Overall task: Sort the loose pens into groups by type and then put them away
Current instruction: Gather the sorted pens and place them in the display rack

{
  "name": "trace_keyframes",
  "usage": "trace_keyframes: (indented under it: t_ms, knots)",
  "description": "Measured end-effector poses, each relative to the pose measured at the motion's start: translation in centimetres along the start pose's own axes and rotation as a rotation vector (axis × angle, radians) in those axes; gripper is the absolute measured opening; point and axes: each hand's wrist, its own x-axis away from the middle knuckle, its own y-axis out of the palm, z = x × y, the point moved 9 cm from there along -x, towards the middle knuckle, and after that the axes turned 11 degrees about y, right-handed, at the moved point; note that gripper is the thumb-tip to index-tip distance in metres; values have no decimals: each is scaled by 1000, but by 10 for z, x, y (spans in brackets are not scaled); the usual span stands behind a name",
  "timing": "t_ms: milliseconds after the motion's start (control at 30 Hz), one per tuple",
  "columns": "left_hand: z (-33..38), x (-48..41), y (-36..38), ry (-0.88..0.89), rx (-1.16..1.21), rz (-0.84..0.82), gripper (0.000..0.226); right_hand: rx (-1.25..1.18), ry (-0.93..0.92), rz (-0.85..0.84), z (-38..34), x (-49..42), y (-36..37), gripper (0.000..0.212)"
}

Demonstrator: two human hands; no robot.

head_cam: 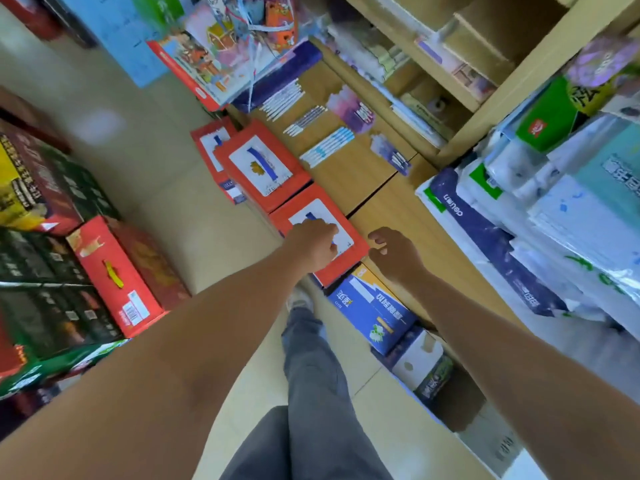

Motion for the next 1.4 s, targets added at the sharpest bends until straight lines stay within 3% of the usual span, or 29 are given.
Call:
trace_keyframes:
  t_ms: [233,433,733,1100,1400]
  knots:
    - [-103,-64,-38,-36,43,-35,40,-4,98,-54,-62,-95,16,34]
    - [-167,-123,-63,-34,77,-10,30,-103,207,-39,-89,-161,29,20]
    - [-248,-243,-52,58,60,-44,26,-363,461,101,-98,-293,63,21]
    - [-258,-324,-9,164,68,-100,29,-290,684,246,-84,-370,72,69]
    - [-243,-342,-8,156,-89,-54,53,-215,723,273,-82,-363,64,63]
